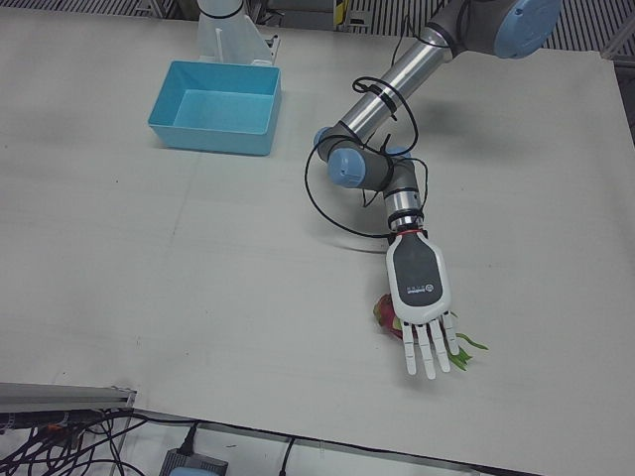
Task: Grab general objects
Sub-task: 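Close the left hand's fingers around the dragon fruit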
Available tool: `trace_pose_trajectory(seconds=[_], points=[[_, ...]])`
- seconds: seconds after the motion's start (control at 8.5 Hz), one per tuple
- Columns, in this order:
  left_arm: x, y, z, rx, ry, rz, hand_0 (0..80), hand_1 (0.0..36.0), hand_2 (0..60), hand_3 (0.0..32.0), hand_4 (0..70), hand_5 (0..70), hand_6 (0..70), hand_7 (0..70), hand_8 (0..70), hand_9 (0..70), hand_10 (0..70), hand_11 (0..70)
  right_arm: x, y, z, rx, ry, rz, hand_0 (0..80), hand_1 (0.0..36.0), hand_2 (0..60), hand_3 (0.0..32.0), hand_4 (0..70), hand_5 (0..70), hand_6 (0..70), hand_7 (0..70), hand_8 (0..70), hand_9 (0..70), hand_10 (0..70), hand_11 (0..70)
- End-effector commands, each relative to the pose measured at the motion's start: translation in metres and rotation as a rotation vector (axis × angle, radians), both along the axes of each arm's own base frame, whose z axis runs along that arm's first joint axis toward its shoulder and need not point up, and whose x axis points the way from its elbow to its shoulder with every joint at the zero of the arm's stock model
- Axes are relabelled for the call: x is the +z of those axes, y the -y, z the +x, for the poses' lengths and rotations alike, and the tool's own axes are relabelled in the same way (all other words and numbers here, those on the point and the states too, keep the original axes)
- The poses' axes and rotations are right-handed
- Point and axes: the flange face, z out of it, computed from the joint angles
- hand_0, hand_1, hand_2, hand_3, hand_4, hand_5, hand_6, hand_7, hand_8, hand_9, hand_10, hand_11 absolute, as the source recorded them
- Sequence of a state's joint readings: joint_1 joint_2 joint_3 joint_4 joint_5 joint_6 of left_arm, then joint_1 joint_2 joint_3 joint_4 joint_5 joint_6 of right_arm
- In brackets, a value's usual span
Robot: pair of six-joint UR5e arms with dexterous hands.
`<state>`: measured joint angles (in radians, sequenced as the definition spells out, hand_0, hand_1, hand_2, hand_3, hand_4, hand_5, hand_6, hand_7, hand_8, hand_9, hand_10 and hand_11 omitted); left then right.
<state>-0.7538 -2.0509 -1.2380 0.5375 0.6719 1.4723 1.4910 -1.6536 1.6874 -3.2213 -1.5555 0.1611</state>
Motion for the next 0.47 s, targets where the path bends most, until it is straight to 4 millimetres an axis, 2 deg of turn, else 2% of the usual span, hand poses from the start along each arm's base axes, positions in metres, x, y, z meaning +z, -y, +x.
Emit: trace_pose_trajectory(seconds=[0.0, 0.12, 0.24, 0.35], points=[[-0.0017, 0.0036, 0.003, 0.01, 0.021, 0.02, 46.1, 11.1, 26.0, 0.0, 27.3, 70.0, 33.3, 50.5, 17.8, 28.0, 6.5, 9.8, 0.0, 0.0, 0.0, 0.0, 0.0, 0.0, 0.0, 0.0, 0.0, 0.0, 0.0, 0.0, 0.0, 0.0, 0.0, 0.0, 0.0, 0.0], [-0.0017, 0.0036, 0.003, 0.01, 0.021, 0.02, 45.8, 9.8, 27.4, 0.0, 31.7, 70.0, 39.3, 62.5, 26.1, 40.2, 10.4, 15.2, 0.0, 0.0, 0.0, 0.0, 0.0, 0.0, 0.0, 0.0, 0.0, 0.0, 0.0, 0.0, 0.0, 0.0, 0.0, 0.0, 0.0, 0.0], [-0.0017, 0.0036, 0.0029, 0.009, 0.021, 0.02, 45.6, 9.4, 27.7, 0.0, 33.2, 70.0, 41.2, 67.8, 28.4, 43.5, 11.8, 17.2, 0.0, 0.0, 0.0, 0.0, 0.0, 0.0, 0.0, 0.0, 0.0, 0.0, 0.0, 0.0, 0.0, 0.0, 0.0, 0.0, 0.0, 0.0], [-0.0019, 0.004, 0.0034, 0.009, 0.017, 0.025, 45.4, 8.6, 28.0, 0.0, 35.1, 70.0, 44.1, 70.0, 31.8, 48.1, 14.2, 20.5, 0.0, 0.0, 0.0, 0.0, 0.001, 0.0, 0.0, 0.0, 0.0, 0.0, 0.0, 0.0, 0.0, 0.0, 0.0, 0.0, 0.0, 0.0]])
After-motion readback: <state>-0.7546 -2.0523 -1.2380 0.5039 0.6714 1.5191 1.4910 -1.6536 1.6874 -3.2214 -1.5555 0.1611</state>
